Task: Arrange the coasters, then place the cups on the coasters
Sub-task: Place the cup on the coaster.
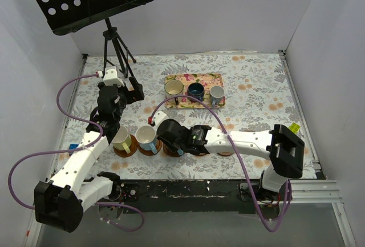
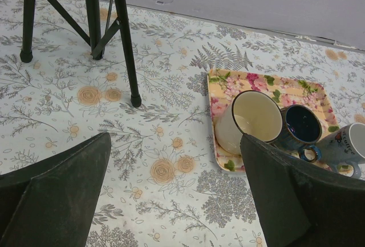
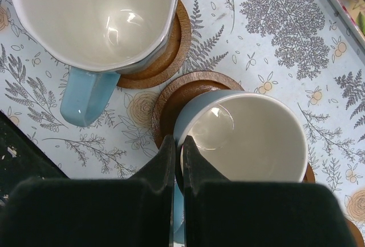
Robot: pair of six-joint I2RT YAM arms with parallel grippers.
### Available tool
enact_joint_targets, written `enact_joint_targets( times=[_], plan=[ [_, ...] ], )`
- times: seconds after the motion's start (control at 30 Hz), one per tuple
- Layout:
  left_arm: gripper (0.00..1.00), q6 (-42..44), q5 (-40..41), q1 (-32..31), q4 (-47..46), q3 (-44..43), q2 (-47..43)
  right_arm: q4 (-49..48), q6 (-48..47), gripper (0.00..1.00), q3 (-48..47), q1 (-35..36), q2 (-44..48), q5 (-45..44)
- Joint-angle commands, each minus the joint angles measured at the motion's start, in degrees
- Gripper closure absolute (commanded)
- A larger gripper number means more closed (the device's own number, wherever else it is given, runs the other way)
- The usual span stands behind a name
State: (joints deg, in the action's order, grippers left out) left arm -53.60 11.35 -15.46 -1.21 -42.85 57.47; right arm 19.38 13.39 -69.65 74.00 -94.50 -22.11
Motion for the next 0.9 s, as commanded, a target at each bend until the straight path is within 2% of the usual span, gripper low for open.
enact_joint_targets(
  times=[0.0, 0.87],
  plan=[
    [0.02, -0.01, -0.37, 0.26, 0.6, -2.15, -0.17, -5.22, -0.64, 0.99, -3.13, 0.18, -0.07, -1.18],
    [0.02, -0.01, -0.54, 0.35, 0.69, -2.24, -0.17, -2.85, -0.64, 0.99, -4.01, 0.27, -1.22, -1.62]
  ],
)
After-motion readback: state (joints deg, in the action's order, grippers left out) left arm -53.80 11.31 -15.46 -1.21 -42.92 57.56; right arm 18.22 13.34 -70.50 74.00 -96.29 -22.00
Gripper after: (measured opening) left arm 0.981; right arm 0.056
